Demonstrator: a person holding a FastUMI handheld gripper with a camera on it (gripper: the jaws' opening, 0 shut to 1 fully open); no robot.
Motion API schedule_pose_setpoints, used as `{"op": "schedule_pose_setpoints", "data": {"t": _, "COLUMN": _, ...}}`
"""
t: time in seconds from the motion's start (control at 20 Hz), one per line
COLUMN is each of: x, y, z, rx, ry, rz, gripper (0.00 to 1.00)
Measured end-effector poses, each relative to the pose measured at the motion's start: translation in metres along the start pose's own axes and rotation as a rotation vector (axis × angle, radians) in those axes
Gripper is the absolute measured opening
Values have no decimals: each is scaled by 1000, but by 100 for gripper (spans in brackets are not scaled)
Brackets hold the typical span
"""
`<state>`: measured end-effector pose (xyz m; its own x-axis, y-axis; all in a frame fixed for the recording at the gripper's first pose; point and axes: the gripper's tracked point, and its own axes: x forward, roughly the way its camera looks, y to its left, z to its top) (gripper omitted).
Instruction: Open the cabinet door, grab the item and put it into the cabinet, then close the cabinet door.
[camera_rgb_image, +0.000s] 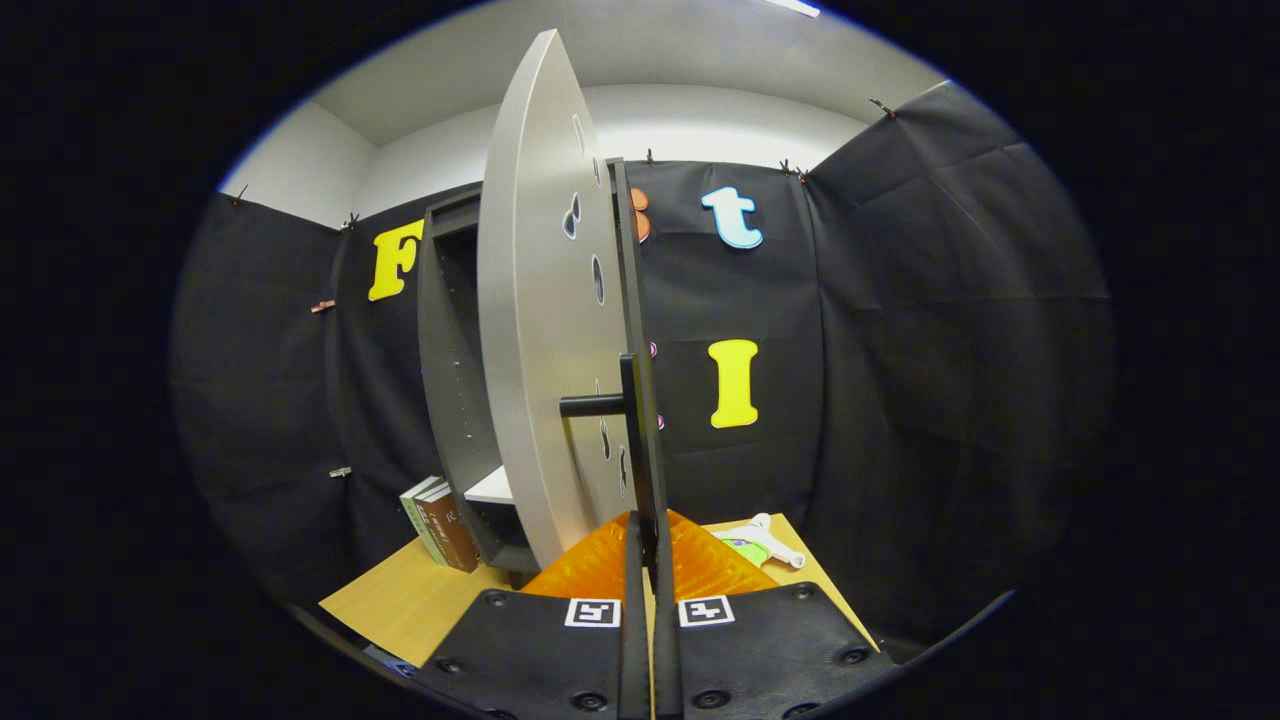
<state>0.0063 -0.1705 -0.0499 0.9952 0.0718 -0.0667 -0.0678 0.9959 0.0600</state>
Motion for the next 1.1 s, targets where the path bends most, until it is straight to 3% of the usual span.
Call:
{"op": "schedule_pose_setpoints", "data": {"t": 0.6, "x": -40, "y": 66, "z": 39, "rx": -58, "ry": -186, "rz": 62, "gripper": 5}}
{"op": "schedule_pose_setpoints", "data": {"t": 1.1, "x": 22, "y": 174, "z": -40, "rx": -50, "ry": 13, "rz": 148, "gripper": 5}}
